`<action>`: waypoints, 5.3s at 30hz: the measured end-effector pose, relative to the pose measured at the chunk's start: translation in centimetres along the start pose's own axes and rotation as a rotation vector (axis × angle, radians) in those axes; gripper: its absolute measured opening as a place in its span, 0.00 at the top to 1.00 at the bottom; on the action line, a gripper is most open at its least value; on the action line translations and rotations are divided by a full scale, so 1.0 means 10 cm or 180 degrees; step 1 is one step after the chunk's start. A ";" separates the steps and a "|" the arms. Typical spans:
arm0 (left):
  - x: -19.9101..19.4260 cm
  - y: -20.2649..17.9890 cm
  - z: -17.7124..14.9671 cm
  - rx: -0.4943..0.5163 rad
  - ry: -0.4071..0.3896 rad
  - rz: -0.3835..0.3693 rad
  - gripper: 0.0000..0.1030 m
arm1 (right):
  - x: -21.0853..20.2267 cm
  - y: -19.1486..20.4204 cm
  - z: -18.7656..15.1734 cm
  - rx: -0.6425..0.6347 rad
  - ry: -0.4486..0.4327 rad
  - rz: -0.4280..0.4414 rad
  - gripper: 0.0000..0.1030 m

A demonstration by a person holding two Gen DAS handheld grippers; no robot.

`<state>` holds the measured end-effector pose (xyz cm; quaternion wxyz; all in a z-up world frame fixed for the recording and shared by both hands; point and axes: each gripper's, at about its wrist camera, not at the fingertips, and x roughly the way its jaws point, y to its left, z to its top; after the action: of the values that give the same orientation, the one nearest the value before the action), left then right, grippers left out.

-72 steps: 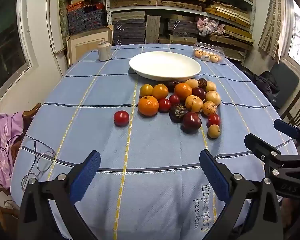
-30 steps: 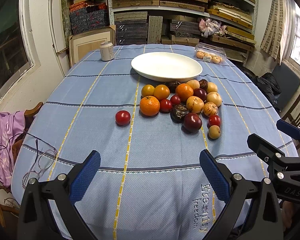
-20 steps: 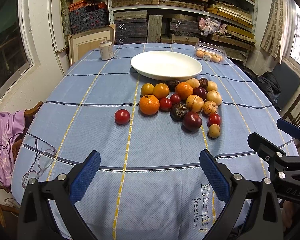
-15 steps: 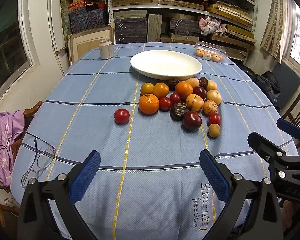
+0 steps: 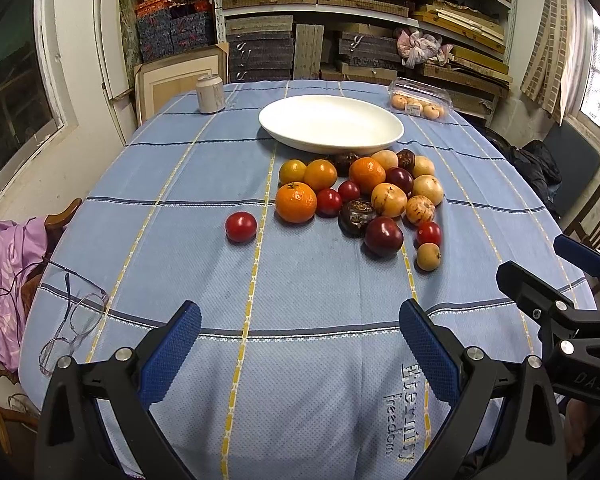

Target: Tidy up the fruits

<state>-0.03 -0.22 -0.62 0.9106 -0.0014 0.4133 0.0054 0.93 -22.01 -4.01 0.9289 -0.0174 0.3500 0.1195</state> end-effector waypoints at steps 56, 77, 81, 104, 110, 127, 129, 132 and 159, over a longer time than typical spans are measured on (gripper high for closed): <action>0.96 0.66 0.30 0.0102 0.0157 -0.0171 0.03 | 0.80 -0.30 -0.10 0.0066 0.0345 0.0417 0.04; 1.47 0.73 0.54 0.0064 0.0297 -0.0518 0.09 | 1.11 -0.36 0.14 0.0185 0.0185 0.0432 0.33; 1.45 0.70 0.54 0.0123 0.0230 -0.0519 0.14 | 1.22 -0.44 0.13 0.0307 0.0299 0.0468 0.57; 1.44 0.78 0.53 -0.0049 0.0188 -0.0713 0.69 | 1.19 -0.14 0.05 -0.0101 0.0292 0.0585 0.48; 1.45 0.76 0.52 -0.0028 0.0199 -0.0762 0.70 | 1.18 -0.13 0.01 -0.0093 0.0371 0.0714 0.48; 1.26 0.69 0.60 0.0054 0.0014 -0.0880 0.70 | 1.18 -0.09 0.12 -0.0084 0.0442 0.1006 0.72; 1.19 0.66 0.80 0.0051 -0.0036 -0.0878 0.70 | 1.06 -0.14 0.38 -0.0096 0.0276 0.1015 0.72; 1.19 0.59 1.17 0.0045 -0.0100 -0.0820 0.70 | 0.95 -0.18 0.88 -0.0167 -0.0037 0.0919 0.72; 1.72 0.69 1.70 -0.0303 -0.0190 -0.0618 0.33 | 1.62 -0.66 1.47 0.0348 -0.0465 0.0628 0.39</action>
<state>24.07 6.95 -2.36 0.9177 -0.0845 0.3831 -0.0631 23.72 -23.28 -3.83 0.9353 0.0765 0.2874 0.1919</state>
